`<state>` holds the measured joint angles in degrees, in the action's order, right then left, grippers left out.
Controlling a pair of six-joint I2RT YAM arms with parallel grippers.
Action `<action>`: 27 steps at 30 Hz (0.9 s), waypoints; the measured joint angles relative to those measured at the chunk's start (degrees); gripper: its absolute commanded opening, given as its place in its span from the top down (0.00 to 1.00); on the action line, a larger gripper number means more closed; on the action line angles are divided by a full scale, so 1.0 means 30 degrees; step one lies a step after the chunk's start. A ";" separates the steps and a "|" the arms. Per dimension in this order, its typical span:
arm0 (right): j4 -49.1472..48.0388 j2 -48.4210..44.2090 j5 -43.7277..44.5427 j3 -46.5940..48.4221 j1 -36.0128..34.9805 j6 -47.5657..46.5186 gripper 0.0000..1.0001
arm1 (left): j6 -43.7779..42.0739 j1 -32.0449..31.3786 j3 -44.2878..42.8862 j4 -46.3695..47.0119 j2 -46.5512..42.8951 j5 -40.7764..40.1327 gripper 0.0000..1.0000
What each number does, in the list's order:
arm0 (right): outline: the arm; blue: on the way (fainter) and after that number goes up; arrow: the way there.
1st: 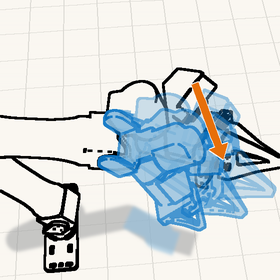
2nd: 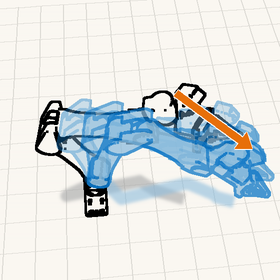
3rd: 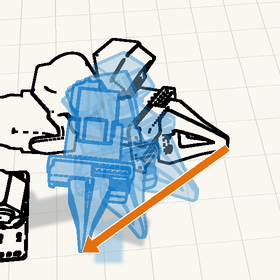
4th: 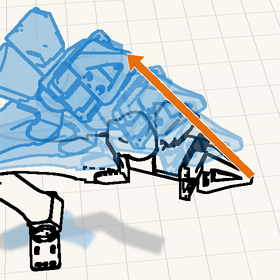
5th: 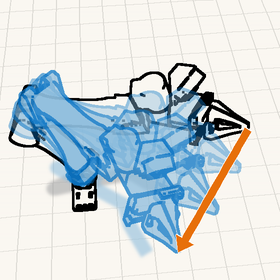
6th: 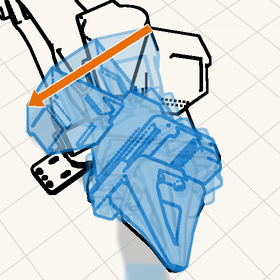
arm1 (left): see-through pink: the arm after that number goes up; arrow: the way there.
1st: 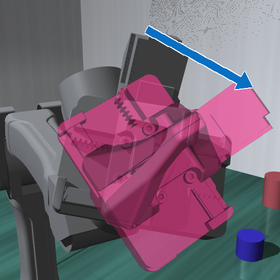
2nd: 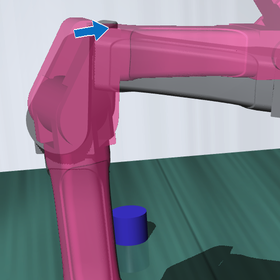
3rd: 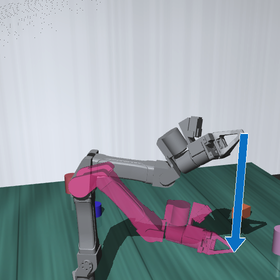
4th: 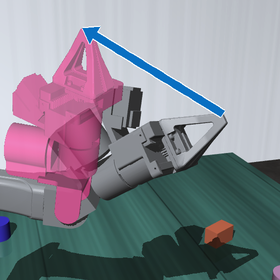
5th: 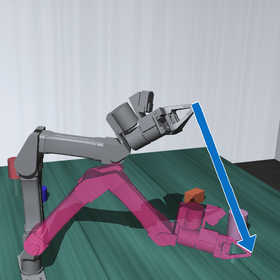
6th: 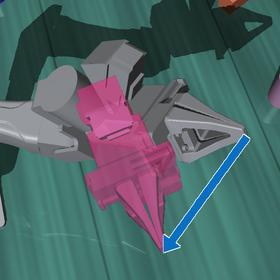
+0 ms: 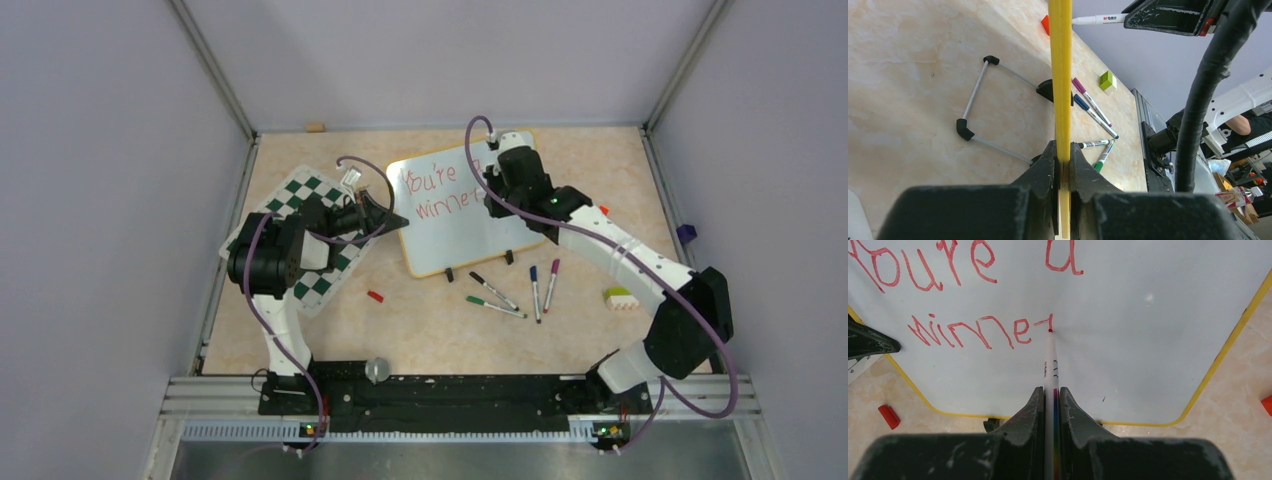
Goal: Write a sentence on the whiteboard
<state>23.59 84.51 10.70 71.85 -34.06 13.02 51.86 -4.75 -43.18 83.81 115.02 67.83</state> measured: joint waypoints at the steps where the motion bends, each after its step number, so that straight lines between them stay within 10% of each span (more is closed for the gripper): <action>1: 0.0051 0.0051 0.0007 0.0095 0.0000 -0.0015 1.00 | 0.0000 0.0007 0.0000 -0.0015 0.0000 0.0000 1.00; 27: -0.0474 -0.2994 -0.0168 -0.1129 0.0452 -0.0299 1.00 | -0.0117 0.0000 0.0000 -0.0117 0.0000 0.0000 1.00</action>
<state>22.17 75.53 10.20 68.47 -32.71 12.12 51.51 -4.75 -43.18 83.46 115.02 67.83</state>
